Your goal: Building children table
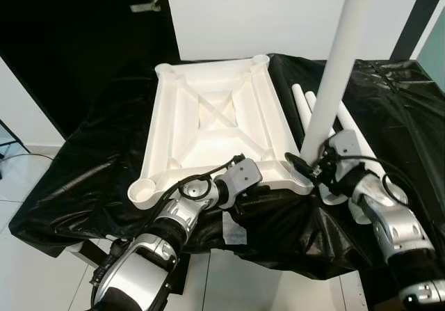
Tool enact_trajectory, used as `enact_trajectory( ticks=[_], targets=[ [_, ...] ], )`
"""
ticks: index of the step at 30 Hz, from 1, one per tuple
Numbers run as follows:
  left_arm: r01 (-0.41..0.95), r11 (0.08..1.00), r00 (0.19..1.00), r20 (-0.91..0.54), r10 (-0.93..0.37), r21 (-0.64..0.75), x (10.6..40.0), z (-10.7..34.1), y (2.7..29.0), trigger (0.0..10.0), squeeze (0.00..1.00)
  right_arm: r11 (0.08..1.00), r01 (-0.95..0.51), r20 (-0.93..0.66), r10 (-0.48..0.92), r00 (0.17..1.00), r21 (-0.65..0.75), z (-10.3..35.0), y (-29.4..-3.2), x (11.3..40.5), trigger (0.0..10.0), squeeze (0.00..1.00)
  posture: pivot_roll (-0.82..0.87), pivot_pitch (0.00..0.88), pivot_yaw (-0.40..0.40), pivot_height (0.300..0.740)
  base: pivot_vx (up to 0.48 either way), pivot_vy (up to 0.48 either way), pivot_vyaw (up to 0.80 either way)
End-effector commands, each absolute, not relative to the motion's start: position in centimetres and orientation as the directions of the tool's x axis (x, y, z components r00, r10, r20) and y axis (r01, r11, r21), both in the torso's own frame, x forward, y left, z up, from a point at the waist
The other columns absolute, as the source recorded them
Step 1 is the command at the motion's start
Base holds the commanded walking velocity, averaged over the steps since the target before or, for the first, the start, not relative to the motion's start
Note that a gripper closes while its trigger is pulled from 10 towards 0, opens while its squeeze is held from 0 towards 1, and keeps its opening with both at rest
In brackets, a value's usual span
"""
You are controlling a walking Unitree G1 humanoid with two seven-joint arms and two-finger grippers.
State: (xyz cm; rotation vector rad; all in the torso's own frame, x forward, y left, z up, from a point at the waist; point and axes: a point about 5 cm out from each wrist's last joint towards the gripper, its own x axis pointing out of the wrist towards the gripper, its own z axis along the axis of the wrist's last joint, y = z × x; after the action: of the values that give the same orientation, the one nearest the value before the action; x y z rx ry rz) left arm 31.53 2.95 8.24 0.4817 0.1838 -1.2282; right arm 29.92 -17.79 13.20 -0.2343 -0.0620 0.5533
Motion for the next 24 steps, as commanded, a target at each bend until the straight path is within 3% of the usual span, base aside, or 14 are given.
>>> enact_trajectory(
  ticks=[1,3,4,6,9,12,15,19,20,21,24],
  targets=[
    [0.995,0.06,0.092,-0.54,-0.837,0.078,28.7,4.7,3.1,10.0,0.0,0.831,-0.531,-0.102,0.521,0.847,-0.165,10.5,-17.0,29.1,0.0,0.0,-0.06,0.0,0.04,0.74,0.0,0.0,0.0],
    [0.994,0.062,0.099,-0.546,-0.832,0.087,28.7,4.6,3.1,10.0,0.0,0.917,-0.384,-0.05,0.38,0.923,-0.109,9.7,-16.8,28.9,0.0,0.0,-0.06,0.0,0.04,0.74,0.0,0.0,0.0],
    [0.994,0.062,0.099,-0.546,-0.832,0.087,28.7,4.6,3.1,10.0,0.0,0.917,-0.384,-0.05,0.38,0.923,-0.109,9.7,-16.8,28.9,0.0,0.0,-0.06,0.0,0.04,0.74,0.0,0.0,0.0],
    [0.994,0.063,0.102,-0.549,-0.83,0.088,28.7,4.5,3.2,10.0,0.0,0.987,-0.154,0.01,0.155,0.988,-0.038,9.0,-16.5,28.5,0.0,0.0,-0.06,0.0,0.042,0.74,0.0,0.0,0.0],
    [0.994,0.062,0.1,-0.549,-0.83,0.087,28.6,4.5,3.2,10.0,0.0,0.998,-0.069,0.013,0.069,0.998,-0.005,8.7,-16.4,28.3,0.0,0.0,-0.06,0.0,0.043,0.74,0.0,0.0,0.0],
    [0.994,0.063,0.099,-0.549,-0.83,0.084,28.5,4.4,3.2,10.0,0.0,0.992,0.11,-0.023,-0.109,0.994,0.065,8.2,-16.1,28.6,0.0,0.0,-0.05,0.0,0.044,0.74,0.0,0.0,0.0],
    [0.994,0.066,0.101,-0.548,-0.83,0.082,28.5,4.4,3.3,10.0,0.0,0.982,0.171,-0.029,-0.169,0.985,0.084,8.3,-15.8,28.8,0.0,0.0,-0.05,0.0,0.044,0.74,0.0,0.0,0.0],
    [0.994,0.078,0.109,-0.547,-0.83,0.08,28.4,4.3,3.6,10.0,0.0,0.987,0.149,-0.006,-0.149,0.989,0.06,8.9,-15.0,29.1,0.0,0.0,-0.04,0.0,0.04,0.74,0.0,0.0,0.0],
    [0.994,0.081,0.111,-0.549,-0.828,0.079,28.4,4.2,3.7,10.0,0.0,0.991,0.126,-0.003,-0.126,0.992,0.05,9.0,-14.6,29.2,4.2,0.0,-0.03,0.0,0.043,0.74,0.0,0.0,0.0],
    [0.993,0.083,0.113,-0.551,-0.827,0.078,28.4,4.1,3.9,10.0,0.0,0.995,0.096,0.006,-0.097,0.995,0.033,9.0,-14.3,29.2,10.0,0.0,-0.03,0.0,0.043,0.74,0.0,0.0,0.0],
    [0.993,0.085,0.114,-0.556,-0.823,0.078,28.3,4.0,4.1,10.0,0.0,0.999,0.039,0.04,-0.039,0.998,-0.009,9.3,-13.7,29.1,10.0,0.0,-0.02,0.0,0.043,0.74,0.0,0.0,0.0]
  ],
)
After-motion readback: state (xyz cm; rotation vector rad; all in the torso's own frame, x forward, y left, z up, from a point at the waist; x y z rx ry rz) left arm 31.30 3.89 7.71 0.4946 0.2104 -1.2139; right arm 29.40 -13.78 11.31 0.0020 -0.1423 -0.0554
